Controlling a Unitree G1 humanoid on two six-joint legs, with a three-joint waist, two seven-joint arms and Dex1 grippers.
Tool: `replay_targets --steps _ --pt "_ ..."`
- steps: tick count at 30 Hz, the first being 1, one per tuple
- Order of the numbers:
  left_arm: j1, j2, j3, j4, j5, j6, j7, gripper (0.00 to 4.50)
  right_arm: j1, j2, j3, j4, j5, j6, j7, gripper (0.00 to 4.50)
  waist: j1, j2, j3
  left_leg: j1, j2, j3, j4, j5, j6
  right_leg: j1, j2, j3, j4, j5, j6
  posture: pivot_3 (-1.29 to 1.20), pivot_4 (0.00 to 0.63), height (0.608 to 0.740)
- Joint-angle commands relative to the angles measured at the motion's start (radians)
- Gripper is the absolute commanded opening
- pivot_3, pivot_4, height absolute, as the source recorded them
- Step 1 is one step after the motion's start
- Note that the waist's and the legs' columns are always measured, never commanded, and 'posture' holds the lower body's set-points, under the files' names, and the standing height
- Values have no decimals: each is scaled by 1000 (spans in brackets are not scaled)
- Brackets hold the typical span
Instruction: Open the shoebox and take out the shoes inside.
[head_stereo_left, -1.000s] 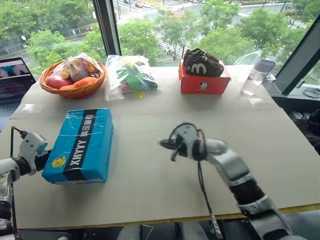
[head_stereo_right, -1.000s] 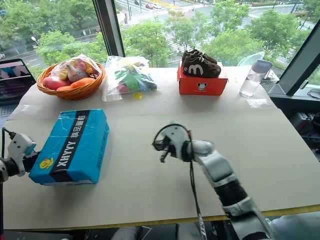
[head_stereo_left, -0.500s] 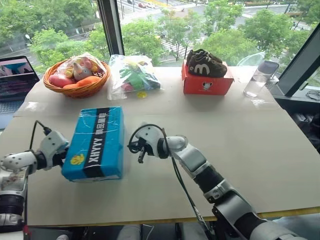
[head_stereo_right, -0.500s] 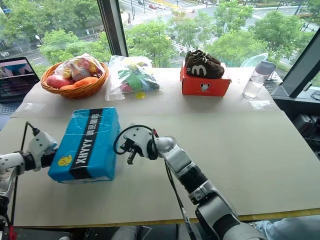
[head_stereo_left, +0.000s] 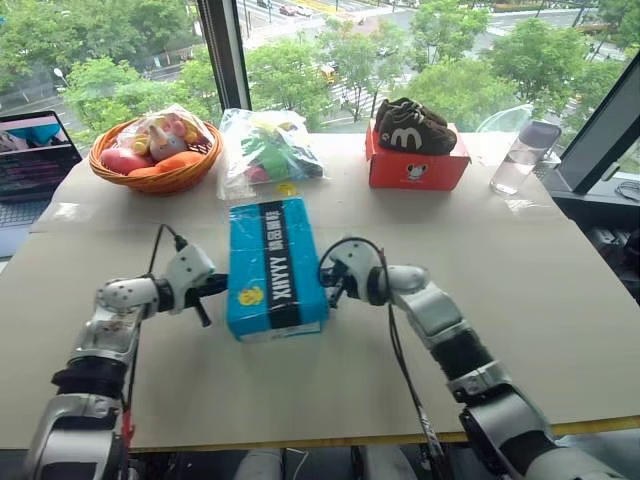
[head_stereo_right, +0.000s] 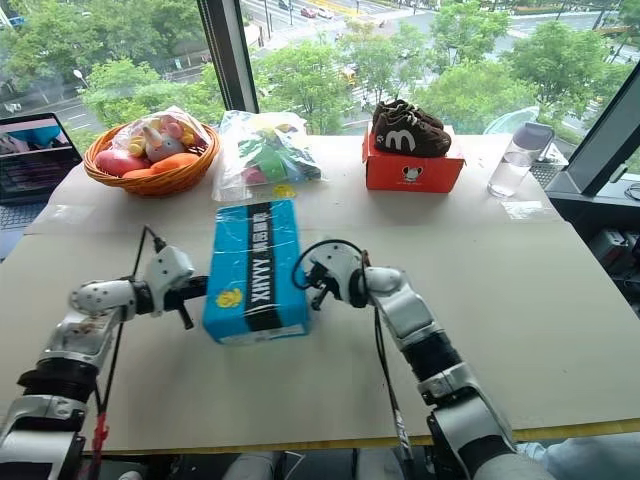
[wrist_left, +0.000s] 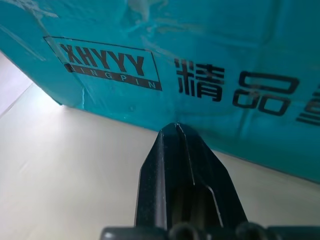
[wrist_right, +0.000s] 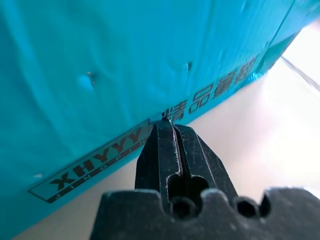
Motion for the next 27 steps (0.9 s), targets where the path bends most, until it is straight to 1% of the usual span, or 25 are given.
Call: replay_targets --steps 1,6,11,16,22,27 --pt "-54 -73 -56 -64 3 -19 6 17 65 -93 -41 -142 32 35 67 0 2 0 0 0 0 0 1 0 0 0 0 0 0 0 0 0 150 740" --pt "-86 -142 -90 -52 21 -26 28 17 169 -184 -76 -303 56 112 96 0 -9 0 0 -1 -1 0 1 0 0 0 -1 0 0 0 1 0 150 740" --pt "-62 -163 -113 -114 8 -4 10 17 226 -212 -114 -384 59 169 55 0 -17 0 0 0 0 1 1 0 0 0 0 1 0 0 2 0 150 740" --pt "-3 -117 -86 -188 -5 32 9 17 208 -188 -149 -351 51 177 -14 0 -15 0 0 0 0 1 1 0 0 0 0 1 0 0 2 0 150 740" --pt "81 -59 -34 -280 -29 85 35 17 192 -178 -143 -337 64 176 -20 0 -15 0 0 0 0 1 1 0 0 1 0 2 0 0 2 0 150 740" --pt "135 -34 1 -354 -50 130 70 17 176 -148 -130 -321 70 167 -19 0 -15 0 0 0 0 1 1 0 0 1 0 2 0 0 2 0 150 740"
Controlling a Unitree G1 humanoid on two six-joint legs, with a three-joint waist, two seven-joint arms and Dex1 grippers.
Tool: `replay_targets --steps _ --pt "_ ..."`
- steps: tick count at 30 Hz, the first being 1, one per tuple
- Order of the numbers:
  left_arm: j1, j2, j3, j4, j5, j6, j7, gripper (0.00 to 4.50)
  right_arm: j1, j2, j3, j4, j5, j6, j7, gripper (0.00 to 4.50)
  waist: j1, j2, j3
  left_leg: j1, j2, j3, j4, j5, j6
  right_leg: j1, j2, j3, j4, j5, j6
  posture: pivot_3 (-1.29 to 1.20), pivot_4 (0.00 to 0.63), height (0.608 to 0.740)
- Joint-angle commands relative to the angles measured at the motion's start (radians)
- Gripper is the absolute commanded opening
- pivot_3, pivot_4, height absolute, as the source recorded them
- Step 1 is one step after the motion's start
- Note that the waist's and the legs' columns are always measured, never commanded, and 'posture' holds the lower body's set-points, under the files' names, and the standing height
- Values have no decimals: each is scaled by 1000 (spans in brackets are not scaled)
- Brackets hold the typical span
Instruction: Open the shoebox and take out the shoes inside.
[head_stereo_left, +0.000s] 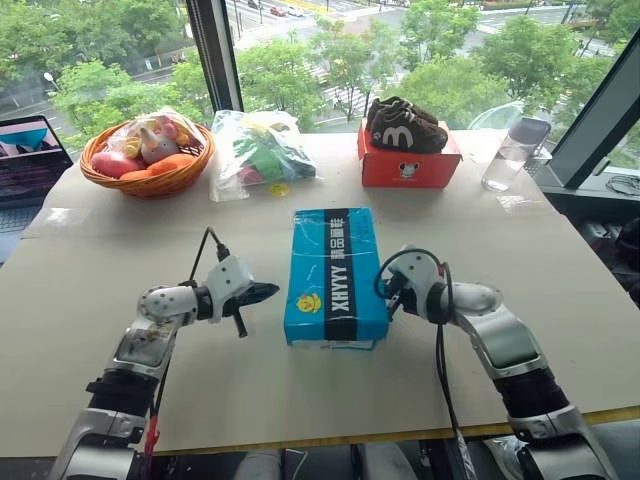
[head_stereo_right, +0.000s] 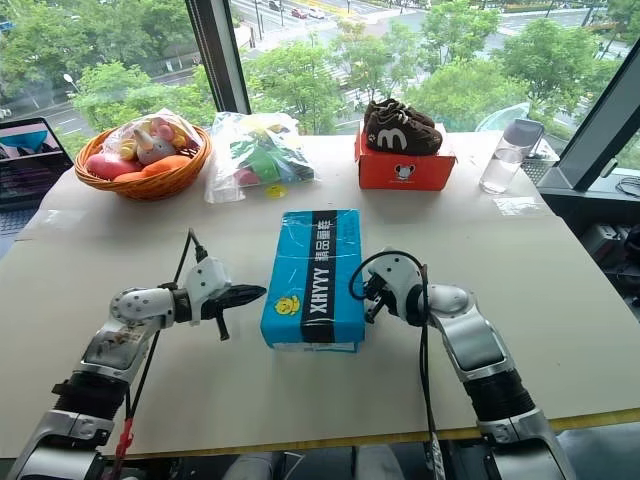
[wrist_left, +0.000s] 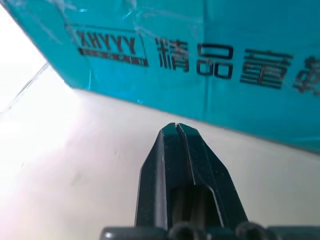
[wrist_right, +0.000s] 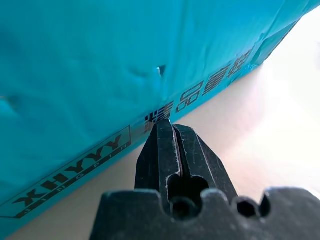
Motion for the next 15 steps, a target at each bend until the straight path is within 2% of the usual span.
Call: replay_targets --steps 1,6,9,11,15 --pt "25 20 44 -87 -36 30 25 17 -43 28 -3 -2 24 -20 -4 0 0 0 0 0 0 0 0 0 0 0 0 0 0 0 0 0 150 740" --pt "115 56 145 -211 -132 104 27 17 -63 50 10 20 11 -28 -10 0 -5 0 0 0 1 1 0 0 0 0 1 1 0 0 0 0 150 740" --pt "213 104 340 -378 -371 279 6 17 -61 32 -5 29 7 -33 -11 0 -10 0 0 0 1 1 -1 0 0 -1 1 1 0 0 0 0 150 740" --pt "302 173 500 -469 -508 400 -19 17 -58 14 -25 34 13 -35 -5 0 -17 0 0 -1 2 1 -1 0 0 -2 1 1 0 0 0 0 150 740" --pt "398 248 622 -571 -658 531 -32 17 -62 -8 -38 33 29 -35 12 0 -12 1 1 1 2 1 -1 0 0 0 1 2 -1 0 0 0 150 740"
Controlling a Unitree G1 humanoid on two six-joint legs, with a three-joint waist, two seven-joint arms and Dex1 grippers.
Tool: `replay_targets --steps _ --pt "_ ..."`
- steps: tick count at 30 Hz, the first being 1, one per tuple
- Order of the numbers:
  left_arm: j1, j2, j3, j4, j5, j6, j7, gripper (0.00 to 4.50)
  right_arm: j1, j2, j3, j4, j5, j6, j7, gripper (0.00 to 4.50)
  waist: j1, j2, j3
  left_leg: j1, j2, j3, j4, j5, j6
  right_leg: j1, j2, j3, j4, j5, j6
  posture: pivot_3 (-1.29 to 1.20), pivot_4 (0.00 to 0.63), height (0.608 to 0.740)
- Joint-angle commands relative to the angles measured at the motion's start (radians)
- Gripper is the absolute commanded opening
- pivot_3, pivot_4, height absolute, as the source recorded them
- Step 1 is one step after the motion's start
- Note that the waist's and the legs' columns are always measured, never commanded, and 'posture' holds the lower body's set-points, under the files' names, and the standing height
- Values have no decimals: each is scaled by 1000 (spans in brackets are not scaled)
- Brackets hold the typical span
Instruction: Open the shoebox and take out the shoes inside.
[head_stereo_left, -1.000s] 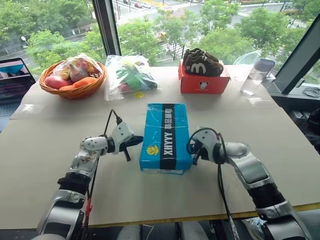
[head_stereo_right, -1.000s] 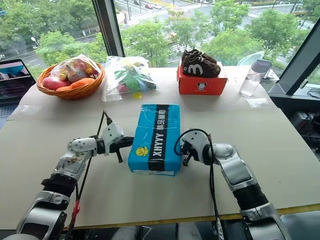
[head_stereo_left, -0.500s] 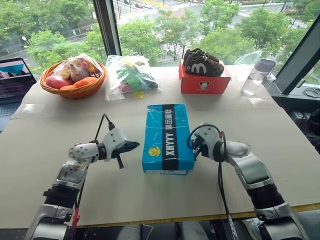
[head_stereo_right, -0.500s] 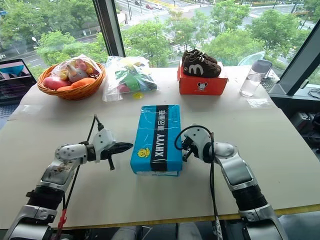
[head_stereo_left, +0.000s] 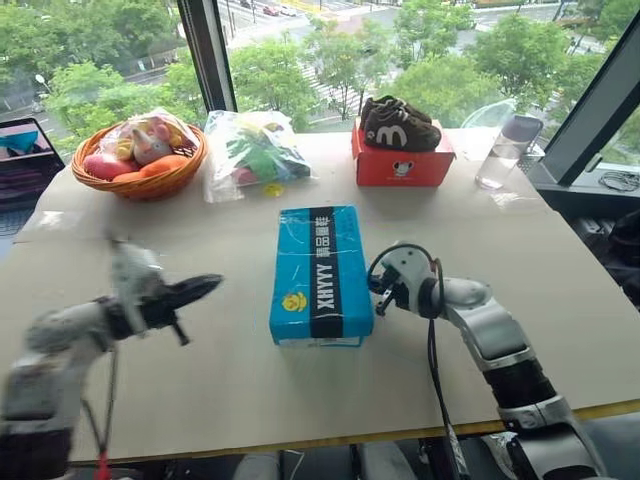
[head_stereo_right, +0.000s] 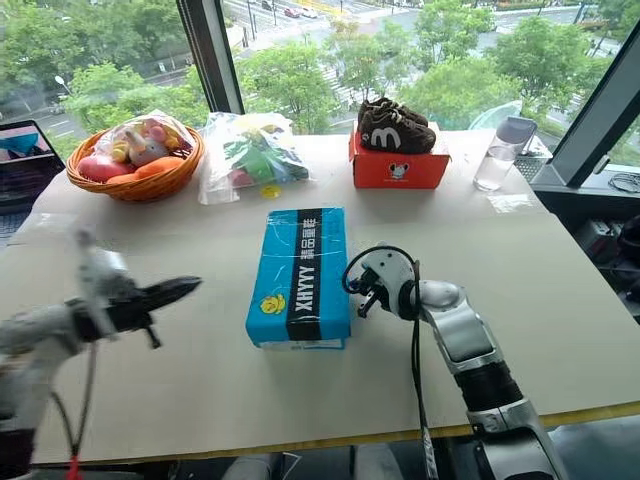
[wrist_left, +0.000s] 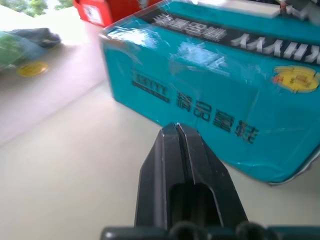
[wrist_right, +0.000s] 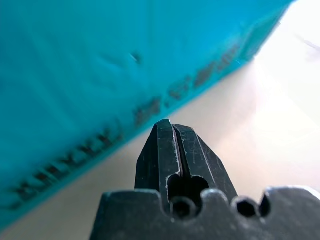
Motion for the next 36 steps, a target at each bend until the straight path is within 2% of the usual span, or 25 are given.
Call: replay_targets --steps 1,4,8,18,26,36 --pt "55 38 104 -118 -160 113 -9 17 -23 -14 -35 -31 38 -21 23 0 8 0 0 0 0 0 0 0 0 1 0 0 0 0 0 0 150 740" --pt "67 42 125 -133 -189 137 18 17 -34 -20 -37 -52 69 -2 63 0 15 0 0 1 0 0 0 0 0 2 0 0 0 0 0 0 150 740" --pt "72 38 114 -142 -181 134 50 17 -54 -30 -39 -147 191 82 173 0 18 0 0 0 0 1 0 0 0 0 1 0 0 0 0 0 150 740" --pt "68 49 97 -155 -203 136 65 17 -146 -10 -58 -114 271 135 175 0 16 0 0 1 1 3 0 0 0 -1 2 3 0 0 0 0 150 740" --pt "130 91 189 -177 -256 172 34 17 -196 44 -58 -96 276 147 127 0 10 0 0 1 2 4 -1 0 0 -2 3 5 0 0 -1 0 150 740" --pt "177 127 326 -217 -345 213 32 17 -313 38 -18 -131 308 185 162 0 15 1 1 1 2 5 -1 0 0 -2 3 6 0 0 -1 0 150 740"
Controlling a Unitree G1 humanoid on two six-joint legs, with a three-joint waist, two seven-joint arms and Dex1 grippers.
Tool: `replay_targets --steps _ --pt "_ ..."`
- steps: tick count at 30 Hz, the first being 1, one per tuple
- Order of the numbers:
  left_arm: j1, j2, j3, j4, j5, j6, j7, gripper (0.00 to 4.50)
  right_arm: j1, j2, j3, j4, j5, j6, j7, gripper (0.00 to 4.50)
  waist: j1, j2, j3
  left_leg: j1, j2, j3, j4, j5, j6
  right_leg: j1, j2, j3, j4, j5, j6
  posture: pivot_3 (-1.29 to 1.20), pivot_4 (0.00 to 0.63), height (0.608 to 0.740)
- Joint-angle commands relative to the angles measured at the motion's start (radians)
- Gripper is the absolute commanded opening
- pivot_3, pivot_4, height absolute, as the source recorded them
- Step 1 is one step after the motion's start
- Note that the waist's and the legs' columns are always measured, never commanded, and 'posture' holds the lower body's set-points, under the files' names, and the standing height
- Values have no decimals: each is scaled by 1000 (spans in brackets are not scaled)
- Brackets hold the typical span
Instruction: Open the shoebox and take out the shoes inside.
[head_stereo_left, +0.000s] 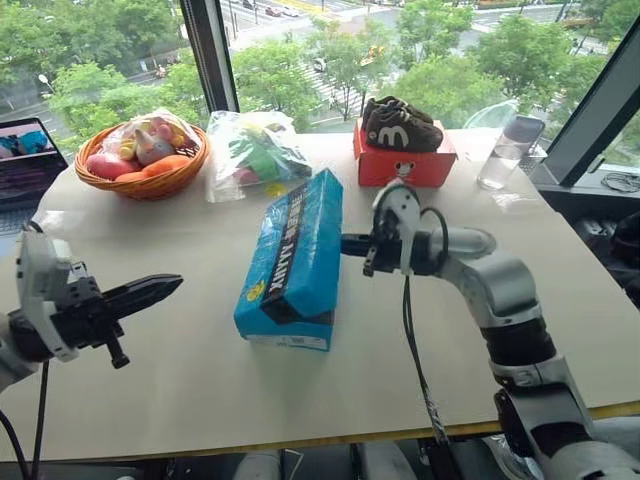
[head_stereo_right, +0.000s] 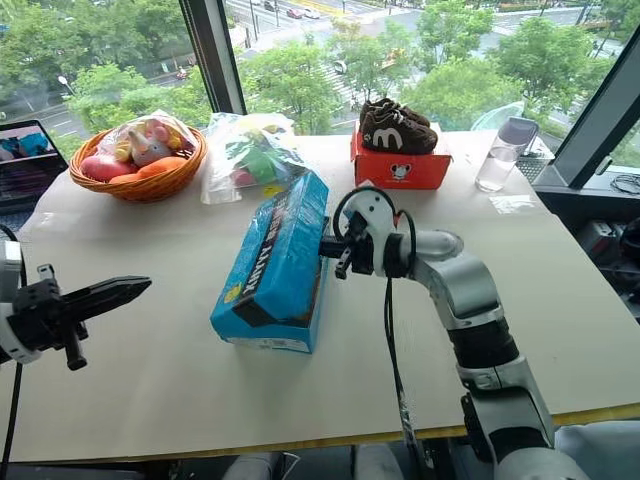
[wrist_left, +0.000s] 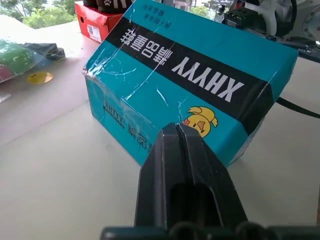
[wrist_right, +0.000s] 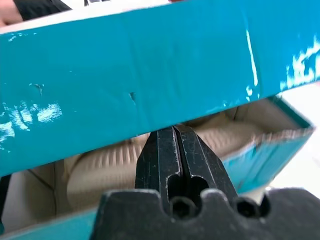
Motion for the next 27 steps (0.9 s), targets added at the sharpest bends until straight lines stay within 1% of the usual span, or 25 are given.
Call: replay_targets --steps 1,6,9,12,15,18,20,23,27 --pt "21 25 75 -40 -34 13 -5 17 -44 -4 11 -46 29 3 29 0 2 0 0 0 0 0 0 0 0 0 0 0 0 0 0 0 150 740" --pt "45 31 125 -56 -58 23 -3 17 -84 9 55 -32 18 -10 40 0 1 0 0 0 0 0 0 0 0 0 0 0 0 0 0 0 150 740" --pt "54 43 183 -73 -87 34 -10 17 -152 40 86 -14 9 -12 39 0 -2 0 0 0 0 0 0 0 0 -1 0 0 0 0 0 0 150 740" --pt "46 73 291 -68 -171 64 -15 17 -257 107 140 21 -20 -10 16 0 -12 1 1 0 1 0 0 0 0 -2 1 1 0 0 0 0 150 740" --pt "29 94 325 -56 -225 79 -5 17 -315 178 177 52 -61 -25 -35 0 -18 1 1 0 1 0 -1 0 0 -2 1 1 0 0 0 0 150 740" --pt "-12 113 343 -40 -304 90 27 17 -368 300 144 66 -63 -51 -129 0 -18 1 1 0 1 0 -1 0 -1 -2 2 1 0 0 -1 0 150 740" --pt "-31 118 343 -33 -333 93 45 17 -384 358 90 80 -30 -20 -174 0 -18 1 1 0 2 0 -1 0 -1 -2 2 1 0 1 -1 0 150 740" --pt "-39 117 315 -22 -321 85 55 17 -373 353 61 132 -59 -35 -221 0 -12 1 1 0 3 0 -1 -1 -1 -2 3 1 0 1 -2 0 150 740" --pt "-43 111 242 -10 -262 58 48 17 -346 293 33 163 -69 -38 -228 0 -1 1 0 1 3 0 -1 -1 -1 -1 4 1 0 1 -2 0 150 740"
